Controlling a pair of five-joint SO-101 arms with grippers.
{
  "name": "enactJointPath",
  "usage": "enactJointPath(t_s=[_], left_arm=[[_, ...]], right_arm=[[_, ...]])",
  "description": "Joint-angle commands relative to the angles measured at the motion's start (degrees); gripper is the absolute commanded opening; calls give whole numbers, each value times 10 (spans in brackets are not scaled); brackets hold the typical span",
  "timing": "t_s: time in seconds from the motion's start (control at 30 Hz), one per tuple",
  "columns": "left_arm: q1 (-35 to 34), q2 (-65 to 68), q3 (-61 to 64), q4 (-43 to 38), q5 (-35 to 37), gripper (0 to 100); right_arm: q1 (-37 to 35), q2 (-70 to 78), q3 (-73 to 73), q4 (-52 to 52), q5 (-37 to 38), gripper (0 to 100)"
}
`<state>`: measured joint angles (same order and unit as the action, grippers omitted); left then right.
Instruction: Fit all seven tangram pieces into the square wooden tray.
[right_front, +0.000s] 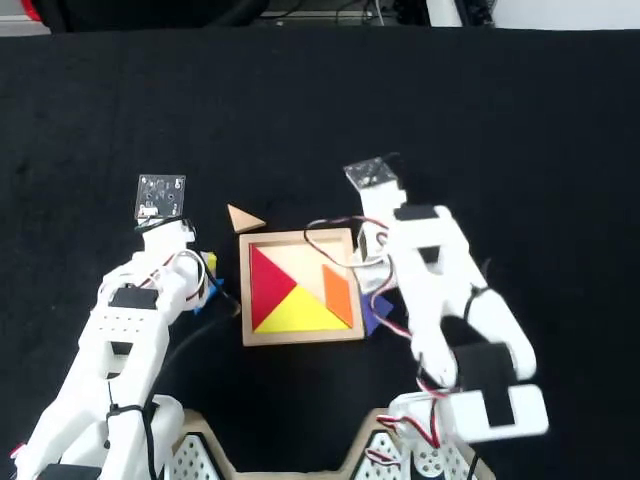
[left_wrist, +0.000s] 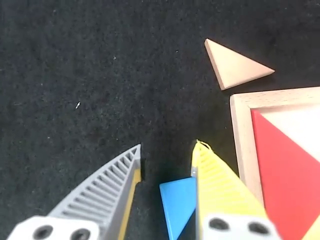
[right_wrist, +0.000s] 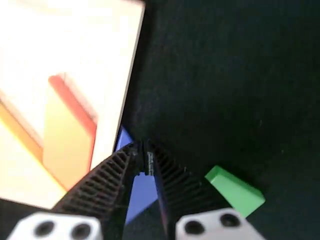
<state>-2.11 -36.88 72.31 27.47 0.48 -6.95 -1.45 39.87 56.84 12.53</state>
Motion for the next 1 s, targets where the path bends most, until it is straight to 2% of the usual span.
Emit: enactJointPath(t_s=[0.0, 0.17, 0.37, 0.53, 0.7, 0.87, 0.97], left_arm=[[3, -7, -4, -6, -1, 173], [3, -7, -4, -7, -1, 173], [4, -7, -4, -8, -1, 173], [3, -7, -4, -8, -1, 173], [3, -7, -4, -8, -1, 173], [3, -7, -4, -7, -1, 173], [3, -7, -4, -7, -1, 173]], right_arm=[[9, 17, -62, 8, 3, 12], [31, -26, -96, 129, 9, 11], [10, -174, -3, 222, 148, 11], [5, -263, 97, 229, 222, 11], [2, -273, 126, 216, 236, 11], [-66, -273, 141, 216, 291, 11], [-111, -276, 152, 211, 298, 11]])
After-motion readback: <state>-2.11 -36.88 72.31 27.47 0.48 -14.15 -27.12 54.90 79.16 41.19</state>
